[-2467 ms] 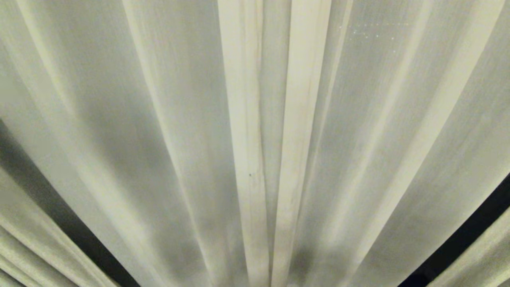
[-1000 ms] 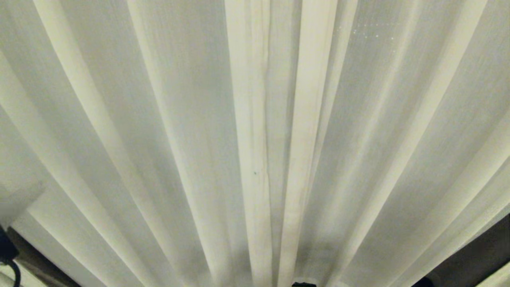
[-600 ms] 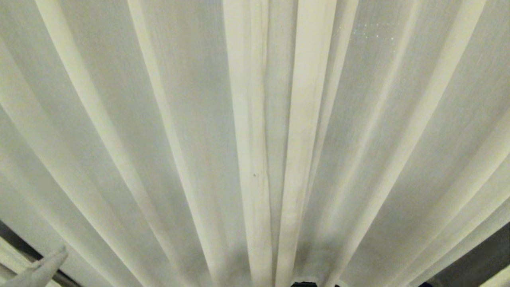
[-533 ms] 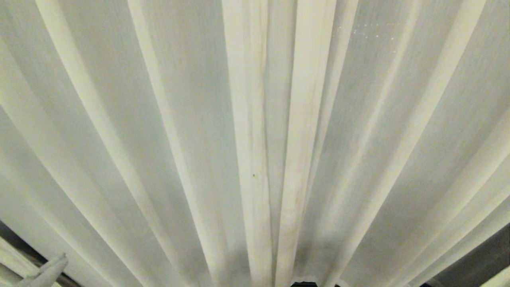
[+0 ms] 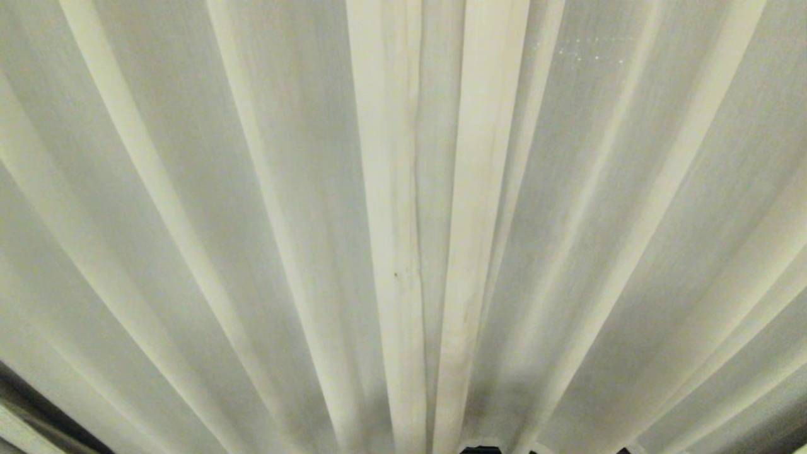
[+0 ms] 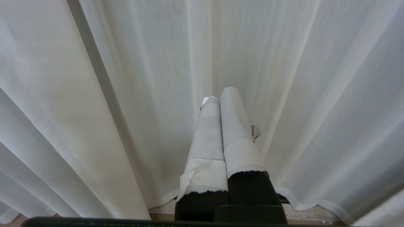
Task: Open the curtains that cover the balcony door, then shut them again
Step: Pull the outer curtains open on both sides
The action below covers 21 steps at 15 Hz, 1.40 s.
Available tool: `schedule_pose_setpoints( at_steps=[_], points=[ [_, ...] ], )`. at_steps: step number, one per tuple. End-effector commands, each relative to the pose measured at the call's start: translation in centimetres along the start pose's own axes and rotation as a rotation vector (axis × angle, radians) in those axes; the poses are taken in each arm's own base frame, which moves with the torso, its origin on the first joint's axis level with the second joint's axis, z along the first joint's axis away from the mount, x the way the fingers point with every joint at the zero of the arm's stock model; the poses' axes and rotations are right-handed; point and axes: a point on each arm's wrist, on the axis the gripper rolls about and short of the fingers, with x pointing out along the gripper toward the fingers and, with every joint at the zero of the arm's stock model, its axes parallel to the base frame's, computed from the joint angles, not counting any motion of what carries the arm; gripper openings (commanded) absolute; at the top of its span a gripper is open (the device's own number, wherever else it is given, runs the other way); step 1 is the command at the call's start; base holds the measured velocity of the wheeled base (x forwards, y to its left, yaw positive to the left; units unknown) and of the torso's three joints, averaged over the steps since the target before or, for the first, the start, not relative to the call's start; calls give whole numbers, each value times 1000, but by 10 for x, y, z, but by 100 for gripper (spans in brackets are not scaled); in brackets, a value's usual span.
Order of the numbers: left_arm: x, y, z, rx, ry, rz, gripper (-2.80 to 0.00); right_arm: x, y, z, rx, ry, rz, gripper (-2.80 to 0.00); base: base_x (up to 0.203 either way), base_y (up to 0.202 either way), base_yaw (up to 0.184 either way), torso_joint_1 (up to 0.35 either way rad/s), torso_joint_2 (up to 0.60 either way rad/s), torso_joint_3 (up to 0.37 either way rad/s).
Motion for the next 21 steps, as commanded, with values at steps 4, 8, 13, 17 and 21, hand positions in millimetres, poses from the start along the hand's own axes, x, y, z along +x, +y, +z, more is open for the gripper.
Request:
schedule_pose_setpoints(
  at_steps=[4, 8, 13, 17, 21],
  points=[
    [-6, 0, -2, 4, -79, 3, -280, 0, 0, 0, 0, 0, 0, -280, 0, 0, 0, 0, 0, 0],
    [-6, 0, -2, -19, -78, 3, -280, 0, 0, 0, 0, 1, 0, -280, 0, 0, 0, 0, 0, 0],
    [-6, 0, -2, -20, -79, 3, -280, 0, 0, 0, 0, 1, 0, -280, 0, 0, 0, 0, 0, 0],
    [-6, 0, -2, -20, -78, 3, -280, 0, 0, 0, 0, 1, 0, -280, 0, 0, 0, 0, 0, 0],
    [-6, 0, -2, -20, -79, 3, -280, 0, 0, 0, 0, 0, 0, -280, 0, 0, 0, 0, 0, 0]
  ],
)
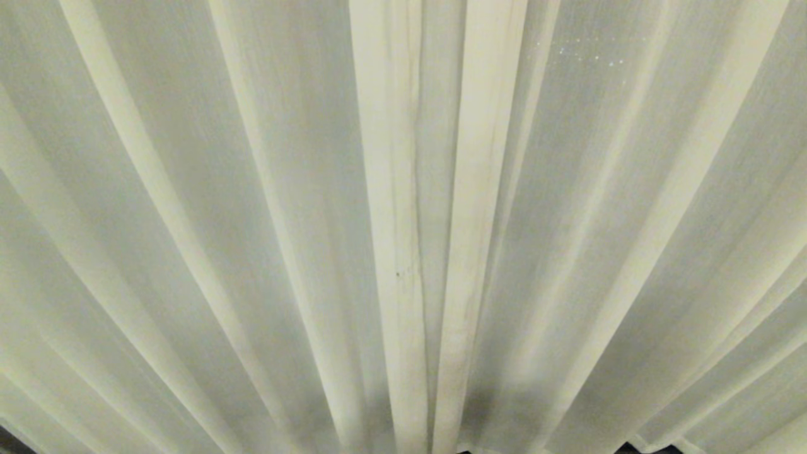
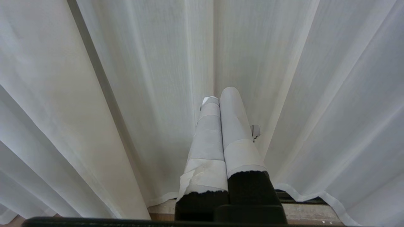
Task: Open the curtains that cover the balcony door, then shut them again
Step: Pull the outer curtains open on both sides
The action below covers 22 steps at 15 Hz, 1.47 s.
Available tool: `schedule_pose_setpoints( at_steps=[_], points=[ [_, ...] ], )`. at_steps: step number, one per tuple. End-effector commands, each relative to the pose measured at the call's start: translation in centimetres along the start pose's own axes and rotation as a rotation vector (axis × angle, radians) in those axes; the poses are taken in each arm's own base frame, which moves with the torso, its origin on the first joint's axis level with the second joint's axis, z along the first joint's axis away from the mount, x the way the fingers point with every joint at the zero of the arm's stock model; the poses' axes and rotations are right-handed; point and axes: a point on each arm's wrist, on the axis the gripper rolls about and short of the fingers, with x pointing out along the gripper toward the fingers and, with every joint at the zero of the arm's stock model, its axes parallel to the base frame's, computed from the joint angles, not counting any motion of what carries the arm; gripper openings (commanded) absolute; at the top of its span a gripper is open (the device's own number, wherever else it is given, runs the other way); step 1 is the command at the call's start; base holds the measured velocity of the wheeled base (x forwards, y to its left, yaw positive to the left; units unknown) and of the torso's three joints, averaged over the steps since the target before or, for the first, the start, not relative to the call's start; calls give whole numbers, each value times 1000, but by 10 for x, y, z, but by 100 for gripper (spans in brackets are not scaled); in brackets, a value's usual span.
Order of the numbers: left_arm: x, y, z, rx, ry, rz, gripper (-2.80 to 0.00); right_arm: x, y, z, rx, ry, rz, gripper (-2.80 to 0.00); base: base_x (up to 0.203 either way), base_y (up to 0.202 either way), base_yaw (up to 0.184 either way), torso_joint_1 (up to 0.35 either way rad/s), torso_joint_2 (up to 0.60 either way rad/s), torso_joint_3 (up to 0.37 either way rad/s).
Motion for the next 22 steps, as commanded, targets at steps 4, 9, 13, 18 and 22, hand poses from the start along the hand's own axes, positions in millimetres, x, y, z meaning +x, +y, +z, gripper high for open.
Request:
schedule_pose_setpoints(
  at_steps=[4, 9, 13, 18, 22],
  points=[
    [0, 0, 0, 0, -2, 1, -280, 0, 0, 0, 0, 1, 0, -280, 0, 0, 0, 0, 0, 0],
    [0, 0, 0, 0, -3, 1, -280, 0, 0, 0, 0, 1, 0, -280, 0, 0, 0, 0, 0, 0],
    [0, 0, 0, 0, -4, 1, -280, 0, 0, 0, 0, 1, 0, -280, 0, 0, 0, 0, 0, 0],
    [0, 0, 0, 0, -4, 1, -280, 0, 0, 0, 0, 0, -1, -280, 0, 0, 0, 0, 0, 0],
    [0, 0, 0, 0, -4, 1, -280, 0, 0, 0, 0, 1, 0, -280, 0, 0, 0, 0, 0, 0]
  ],
)
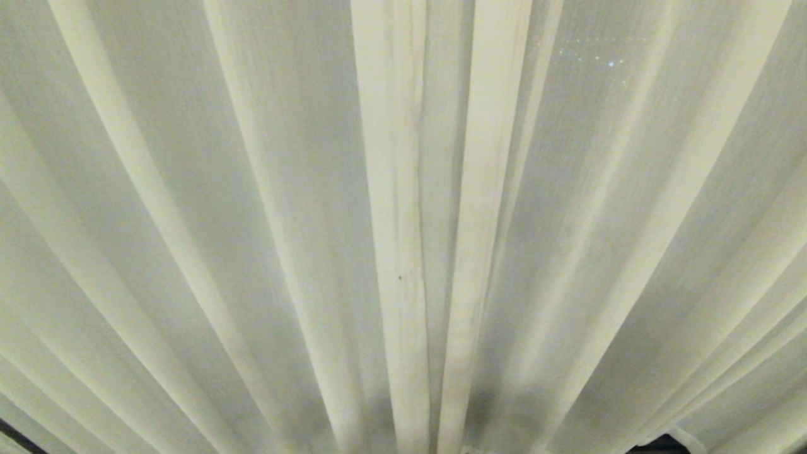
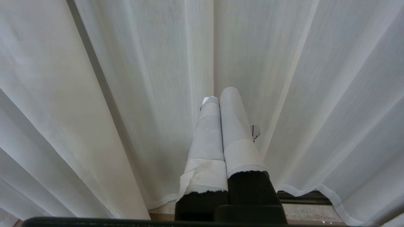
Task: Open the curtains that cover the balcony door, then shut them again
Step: Pull the outer curtains open on both sides
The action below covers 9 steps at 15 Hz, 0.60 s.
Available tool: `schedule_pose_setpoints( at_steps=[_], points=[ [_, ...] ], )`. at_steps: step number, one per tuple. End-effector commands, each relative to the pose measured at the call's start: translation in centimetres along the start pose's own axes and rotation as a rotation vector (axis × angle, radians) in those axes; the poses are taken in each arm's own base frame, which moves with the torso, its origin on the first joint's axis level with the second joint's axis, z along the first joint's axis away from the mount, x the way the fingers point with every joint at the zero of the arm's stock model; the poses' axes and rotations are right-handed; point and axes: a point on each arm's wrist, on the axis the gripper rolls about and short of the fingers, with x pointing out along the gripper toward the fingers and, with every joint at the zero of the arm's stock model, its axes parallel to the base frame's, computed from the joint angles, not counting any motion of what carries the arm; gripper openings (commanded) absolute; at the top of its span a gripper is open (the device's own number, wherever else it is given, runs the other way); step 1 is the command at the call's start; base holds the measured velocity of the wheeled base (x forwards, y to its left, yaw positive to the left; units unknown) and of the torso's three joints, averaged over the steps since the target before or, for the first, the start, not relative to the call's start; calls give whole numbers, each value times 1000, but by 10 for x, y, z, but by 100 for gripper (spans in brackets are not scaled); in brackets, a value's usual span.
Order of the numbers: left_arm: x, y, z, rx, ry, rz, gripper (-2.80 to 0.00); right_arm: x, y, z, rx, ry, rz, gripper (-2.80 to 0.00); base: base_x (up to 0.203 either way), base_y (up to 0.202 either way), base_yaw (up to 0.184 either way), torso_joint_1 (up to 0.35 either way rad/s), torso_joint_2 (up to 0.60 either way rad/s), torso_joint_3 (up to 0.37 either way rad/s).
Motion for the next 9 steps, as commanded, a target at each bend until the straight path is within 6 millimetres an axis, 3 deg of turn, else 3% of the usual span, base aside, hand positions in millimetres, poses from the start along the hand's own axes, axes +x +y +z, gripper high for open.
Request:
schedule_pose_setpoints(
  at_steps=[1, 9],
  points=[
    [0, 0, 0, 0, -3, 1, -280, 0, 0, 0, 0, 0, 0, -280, 0, 0, 0, 0, 0, 0],
    [0, 0, 0, 0, -3, 1, -280, 0, 0, 0, 0, 2, 0, -280, 0, 0, 0, 0, 0, 0]
  ],
)
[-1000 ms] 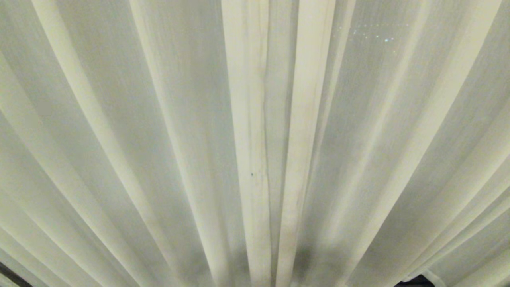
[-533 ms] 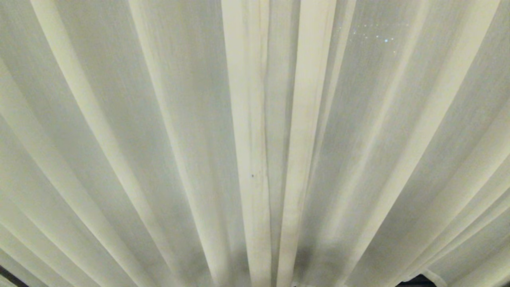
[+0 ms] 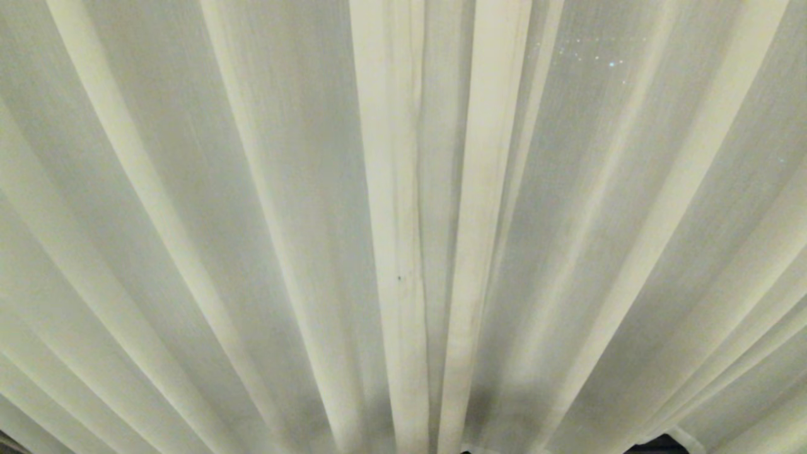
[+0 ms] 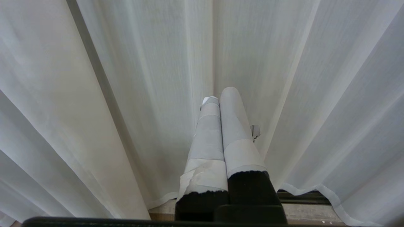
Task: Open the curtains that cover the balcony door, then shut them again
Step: Pull the outer curtains open on both sides
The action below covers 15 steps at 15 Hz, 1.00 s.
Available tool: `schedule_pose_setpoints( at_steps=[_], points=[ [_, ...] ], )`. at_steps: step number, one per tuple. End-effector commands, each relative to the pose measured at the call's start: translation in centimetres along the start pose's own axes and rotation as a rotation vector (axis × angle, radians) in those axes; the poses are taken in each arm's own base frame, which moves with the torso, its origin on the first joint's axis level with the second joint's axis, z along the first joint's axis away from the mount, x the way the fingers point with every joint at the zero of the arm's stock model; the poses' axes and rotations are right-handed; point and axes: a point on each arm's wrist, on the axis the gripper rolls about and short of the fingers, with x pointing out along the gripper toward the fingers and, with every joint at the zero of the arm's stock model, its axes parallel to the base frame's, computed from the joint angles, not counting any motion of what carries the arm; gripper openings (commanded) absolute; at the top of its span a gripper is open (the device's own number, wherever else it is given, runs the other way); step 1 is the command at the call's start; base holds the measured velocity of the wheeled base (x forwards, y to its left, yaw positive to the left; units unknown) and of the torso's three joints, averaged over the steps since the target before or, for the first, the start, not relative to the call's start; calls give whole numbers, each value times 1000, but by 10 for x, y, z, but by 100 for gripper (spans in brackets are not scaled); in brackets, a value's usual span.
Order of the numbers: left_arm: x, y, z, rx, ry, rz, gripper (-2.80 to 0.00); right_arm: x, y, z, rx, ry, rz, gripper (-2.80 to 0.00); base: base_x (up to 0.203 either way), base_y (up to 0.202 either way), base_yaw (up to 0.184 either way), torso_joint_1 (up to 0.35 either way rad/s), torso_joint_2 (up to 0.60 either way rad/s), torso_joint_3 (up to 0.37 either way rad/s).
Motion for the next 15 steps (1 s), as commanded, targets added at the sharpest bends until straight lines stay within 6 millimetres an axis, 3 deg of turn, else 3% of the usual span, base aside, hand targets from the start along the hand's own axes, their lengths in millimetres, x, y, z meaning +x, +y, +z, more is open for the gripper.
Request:
schedule_pose_setpoints(
  at_steps=[1, 15],
  points=[
    [0, 0, 0, 0, -1, 1, -280, 0, 0, 0, 0, 0, 0, -280, 0, 0, 0, 0, 0, 0],
    [0, 0, 0, -7, -3, 1, -280, 0, 0, 0, 0, 1, 0, -280, 0, 0, 0, 0, 0, 0]
  ],
)
